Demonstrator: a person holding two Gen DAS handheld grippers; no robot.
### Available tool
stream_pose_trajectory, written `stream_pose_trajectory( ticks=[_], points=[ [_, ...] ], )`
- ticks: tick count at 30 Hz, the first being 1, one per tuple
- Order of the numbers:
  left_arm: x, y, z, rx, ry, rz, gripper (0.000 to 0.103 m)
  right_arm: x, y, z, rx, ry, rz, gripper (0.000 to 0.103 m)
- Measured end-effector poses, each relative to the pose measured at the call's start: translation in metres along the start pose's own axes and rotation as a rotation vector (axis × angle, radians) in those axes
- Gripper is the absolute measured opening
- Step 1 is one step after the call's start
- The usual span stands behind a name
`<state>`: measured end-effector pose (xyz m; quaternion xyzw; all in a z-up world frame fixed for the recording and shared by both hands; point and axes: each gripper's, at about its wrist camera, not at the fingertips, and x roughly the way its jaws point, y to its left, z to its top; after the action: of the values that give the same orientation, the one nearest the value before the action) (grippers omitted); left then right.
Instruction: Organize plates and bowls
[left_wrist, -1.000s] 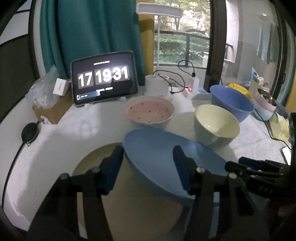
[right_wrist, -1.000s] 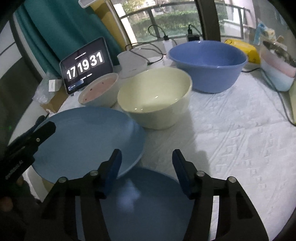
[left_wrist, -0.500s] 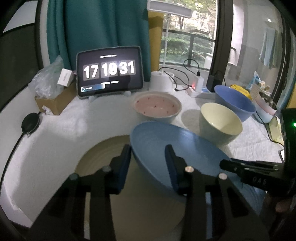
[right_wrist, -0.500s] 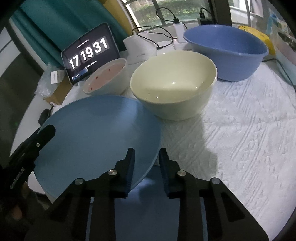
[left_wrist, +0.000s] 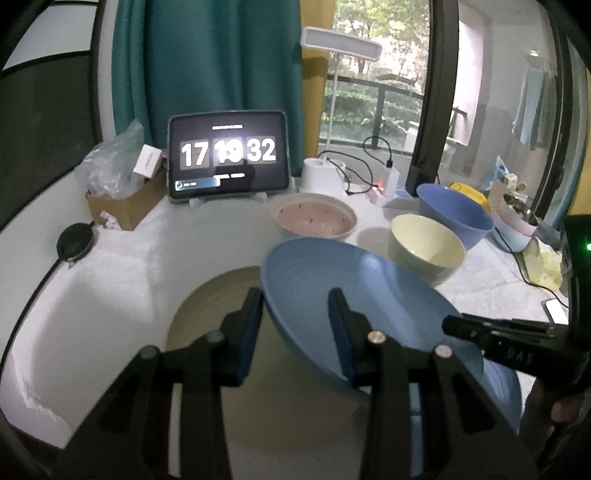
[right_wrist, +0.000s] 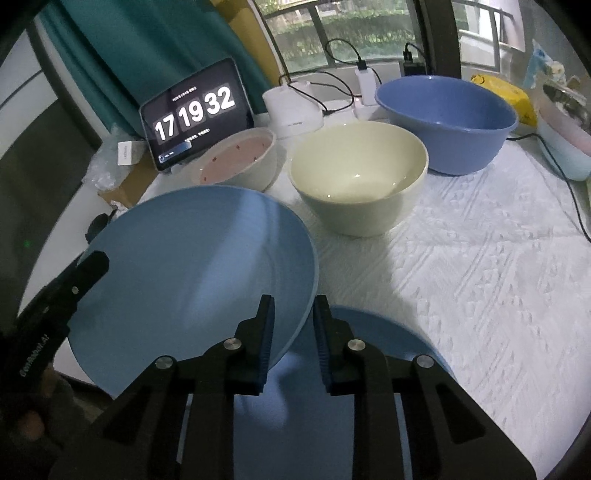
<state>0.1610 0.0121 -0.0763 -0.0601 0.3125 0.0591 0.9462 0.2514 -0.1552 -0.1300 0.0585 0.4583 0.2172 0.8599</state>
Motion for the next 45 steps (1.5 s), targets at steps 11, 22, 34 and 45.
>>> stream_pose_trajectory(
  ticks=[11, 22, 34, 45],
  points=[
    [-0.033, -0.010, -0.019, 0.026, -0.023, -0.051, 0.038, -0.036, 0.002, -0.030, 0.008, -0.055, -0.029, 0.024],
    [-0.045, -0.035, -0.039, 0.086, -0.001, -0.114, 0.038, -0.066, -0.017, -0.065, 0.052, -0.087, -0.074, 0.024],
    [-0.041, -0.062, -0.055, 0.143, 0.065, -0.166, 0.038, -0.081, -0.042, -0.084, 0.097, -0.104, -0.115, 0.024],
    [-0.020, -0.073, -0.072, 0.170, 0.181, -0.186, 0.038, -0.080, -0.059, -0.092, 0.114, -0.098, -0.141, 0.024]
  ],
)
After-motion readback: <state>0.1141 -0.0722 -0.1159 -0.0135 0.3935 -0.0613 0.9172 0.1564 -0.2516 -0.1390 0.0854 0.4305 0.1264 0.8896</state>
